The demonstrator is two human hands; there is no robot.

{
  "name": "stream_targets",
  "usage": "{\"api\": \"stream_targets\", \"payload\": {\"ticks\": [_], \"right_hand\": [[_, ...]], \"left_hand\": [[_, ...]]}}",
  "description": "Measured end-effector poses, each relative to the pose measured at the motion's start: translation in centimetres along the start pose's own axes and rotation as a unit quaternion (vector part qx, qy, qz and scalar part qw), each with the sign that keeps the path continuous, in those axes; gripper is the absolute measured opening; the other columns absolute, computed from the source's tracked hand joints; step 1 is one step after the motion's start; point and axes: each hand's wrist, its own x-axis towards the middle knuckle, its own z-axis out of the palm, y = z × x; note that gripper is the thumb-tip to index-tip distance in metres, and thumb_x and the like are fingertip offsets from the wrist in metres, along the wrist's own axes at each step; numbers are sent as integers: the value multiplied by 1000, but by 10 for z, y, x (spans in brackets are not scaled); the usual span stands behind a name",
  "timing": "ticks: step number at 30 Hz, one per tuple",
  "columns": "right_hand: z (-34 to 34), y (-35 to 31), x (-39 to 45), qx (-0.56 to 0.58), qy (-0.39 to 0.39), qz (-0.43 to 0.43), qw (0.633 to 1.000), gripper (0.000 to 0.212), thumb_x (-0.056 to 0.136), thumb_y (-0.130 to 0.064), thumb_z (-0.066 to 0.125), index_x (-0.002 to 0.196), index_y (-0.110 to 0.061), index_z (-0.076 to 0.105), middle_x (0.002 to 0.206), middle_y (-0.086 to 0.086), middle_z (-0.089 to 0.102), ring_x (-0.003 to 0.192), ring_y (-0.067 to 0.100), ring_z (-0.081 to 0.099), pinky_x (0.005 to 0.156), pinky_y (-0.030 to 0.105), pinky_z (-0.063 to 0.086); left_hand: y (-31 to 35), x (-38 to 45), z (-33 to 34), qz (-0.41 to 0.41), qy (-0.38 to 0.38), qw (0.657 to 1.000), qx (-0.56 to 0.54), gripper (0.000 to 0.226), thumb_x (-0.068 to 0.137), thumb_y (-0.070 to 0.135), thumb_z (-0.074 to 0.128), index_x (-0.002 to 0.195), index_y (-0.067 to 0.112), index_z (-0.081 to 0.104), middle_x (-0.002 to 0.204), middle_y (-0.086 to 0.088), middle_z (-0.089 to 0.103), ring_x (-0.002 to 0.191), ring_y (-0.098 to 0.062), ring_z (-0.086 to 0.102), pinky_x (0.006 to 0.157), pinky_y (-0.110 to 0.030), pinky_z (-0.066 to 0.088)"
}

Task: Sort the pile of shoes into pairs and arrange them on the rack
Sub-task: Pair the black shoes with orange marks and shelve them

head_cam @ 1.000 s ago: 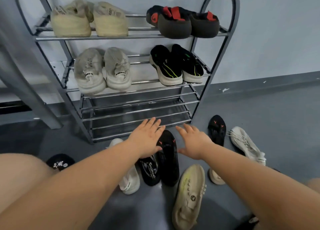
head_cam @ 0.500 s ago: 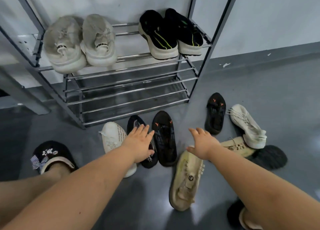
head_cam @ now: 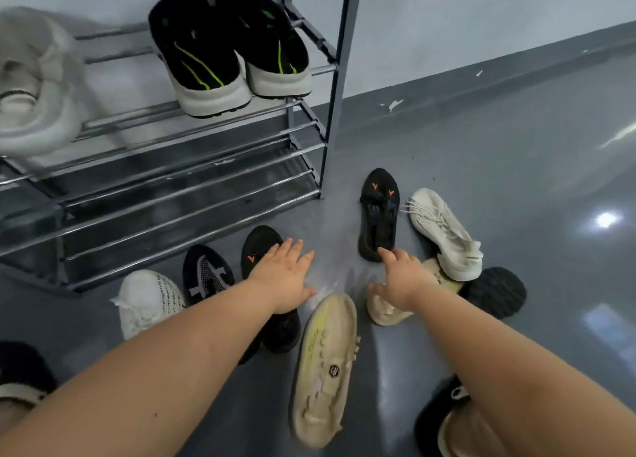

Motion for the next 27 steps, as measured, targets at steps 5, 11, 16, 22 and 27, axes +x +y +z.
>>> {"api": "stream_targets", "payload": {"ticks": [5, 11, 16, 22, 27], "right_hand": [[-11, 26, 40, 33, 14, 27, 999, 80, 89, -48, 51, 151, -20, 10, 151, 10, 26, 137, 32, 28, 107, 44, 34], [14, 49, 87, 42, -17, 48, 998, 81, 91, -48, 48, 152, -18, 4, 151, 11, 26, 138, 32, 26, 109, 44, 32], [35, 63, 118, 69, -35, 60, 995, 84, 90, -53, 46, 152, -15, 3, 150, 13, 27, 138, 34, 25, 111, 43, 28], [43, 74, 138, 228, -4, 49, 972, 74, 85, -52, 57, 143, -14, 32, 138, 11, 51, 126, 30, 47, 103, 38, 40], [39, 64, 137, 389, 44, 104, 914, 61, 86, -50, 57, 131, -11, 46, 123, 6, 62, 115, 25, 57, 82, 27, 41]], "left_hand": [[18, 49, -3, 8, -6, 1000, -14, 74, 93, 52, 36, 150, 17, 5, 158, -10, -1, 146, -27, -3, 117, -38, 1], [33, 104, 20, 61, -43, 997, 19, 74, 93, 50, 38, 150, 17, 4, 158, -11, -3, 146, -26, -4, 118, -37, -1], [45, 152, 34, 41, -81, 995, -33, 76, 92, 51, 39, 150, 17, 2, 158, -9, -6, 146, -26, -6, 117, -37, 0], [62, 199, 39, -46, -135, 945, -293, 83, 86, 53, 52, 150, 19, 11, 158, -11, 4, 145, -28, 4, 119, -36, 6], [75, 199, 39, -150, -120, 729, -657, 75, 82, 40, 65, 143, 11, 31, 142, -11, 45, 127, -24, 46, 107, -37, 37]]}}
